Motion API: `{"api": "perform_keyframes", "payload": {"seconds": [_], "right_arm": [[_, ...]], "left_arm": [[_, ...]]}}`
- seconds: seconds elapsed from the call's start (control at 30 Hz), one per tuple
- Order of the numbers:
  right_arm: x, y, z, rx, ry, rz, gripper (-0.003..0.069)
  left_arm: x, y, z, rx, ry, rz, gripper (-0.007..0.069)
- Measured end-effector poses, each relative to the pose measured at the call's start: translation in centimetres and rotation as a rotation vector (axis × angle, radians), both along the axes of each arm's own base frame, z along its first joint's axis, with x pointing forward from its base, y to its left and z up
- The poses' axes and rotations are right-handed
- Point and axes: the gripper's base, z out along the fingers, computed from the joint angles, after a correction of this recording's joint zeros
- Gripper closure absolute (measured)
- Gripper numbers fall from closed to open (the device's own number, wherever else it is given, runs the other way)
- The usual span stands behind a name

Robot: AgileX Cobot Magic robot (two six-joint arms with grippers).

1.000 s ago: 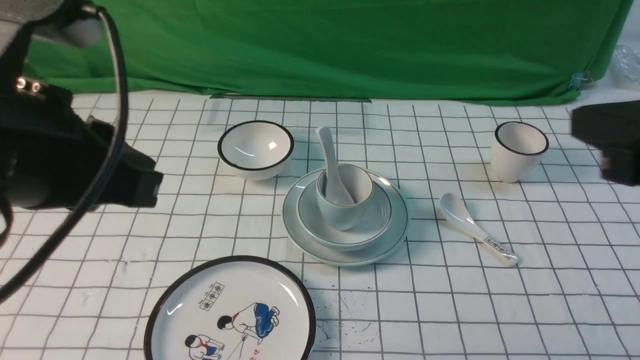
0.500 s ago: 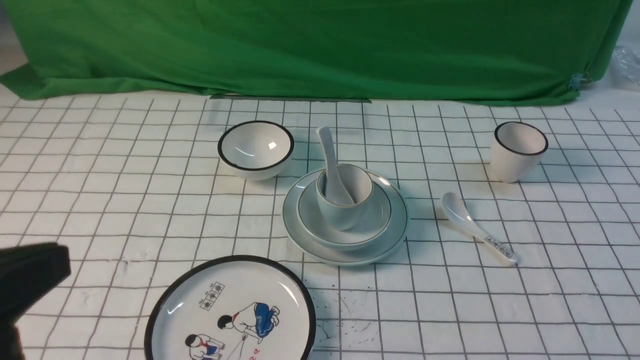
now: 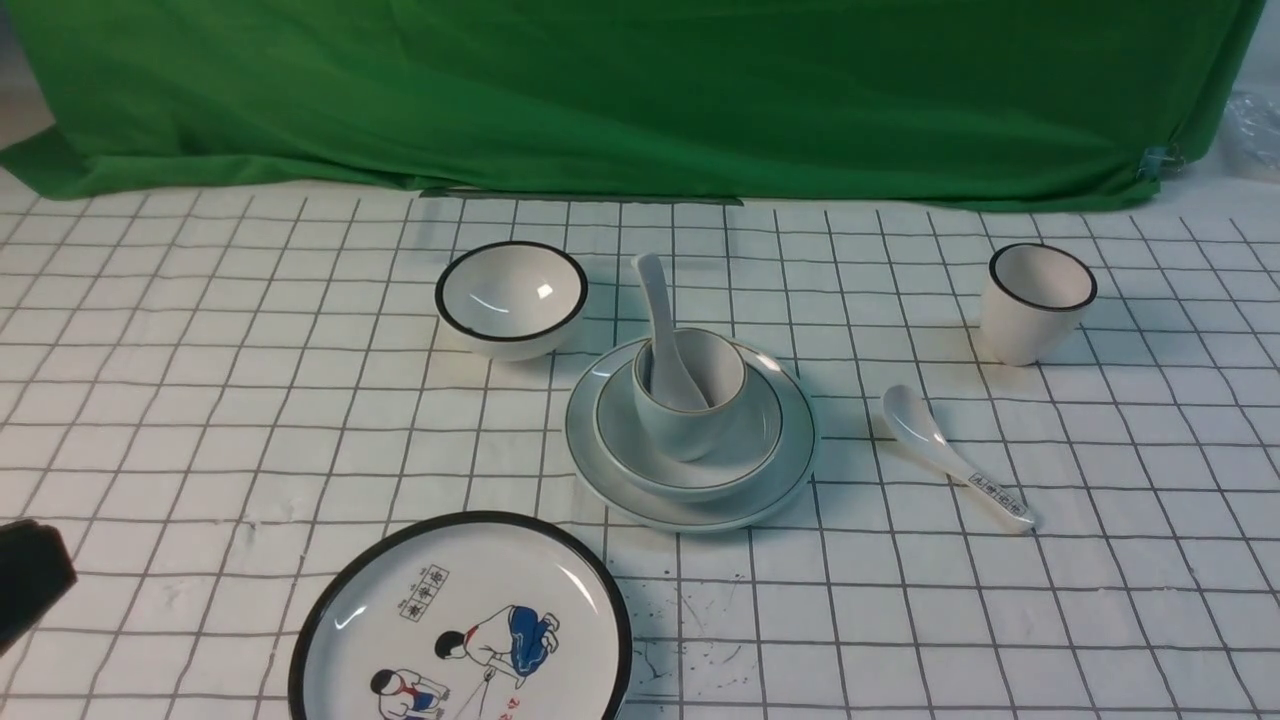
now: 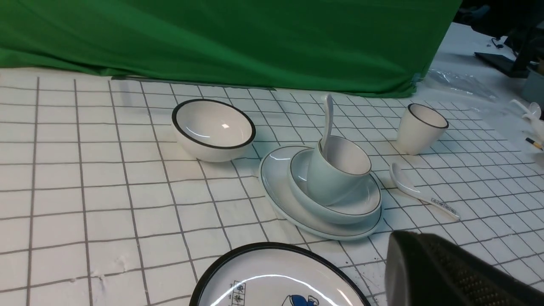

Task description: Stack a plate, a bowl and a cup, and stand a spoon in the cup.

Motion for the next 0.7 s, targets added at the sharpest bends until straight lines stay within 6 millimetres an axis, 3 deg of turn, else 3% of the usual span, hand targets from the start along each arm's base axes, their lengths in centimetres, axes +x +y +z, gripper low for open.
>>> {"api": "perform_keyframes", "payload": {"seconds": [0.3,0.43,0.53,0.7], "right_arm": [[0.0,0.0,0.0,0.001,-0.002,0.000,0.0424],[0.0,0.0,0.0,0.002,-0.005,0.000,0.0423],[0.0,0.0,0.1,0.002,-0.006,0.000,0.0424],[0.0,0.0,0.1,0.002,-0.006,0.000,0.0422]], "left_arm": [[0.0,0.0,0.0,0.043,-0.035,-0.009,0.0624],[-0.1,0.2,0.6,0.109,-0.195,-0.009,0.0624],[-0.4,0.5,-0.5,0.166,-0.283,0.051,0.0624],[0.0,1.1,-6.4,0.236,-0.309,0.249,0.0624]]}}
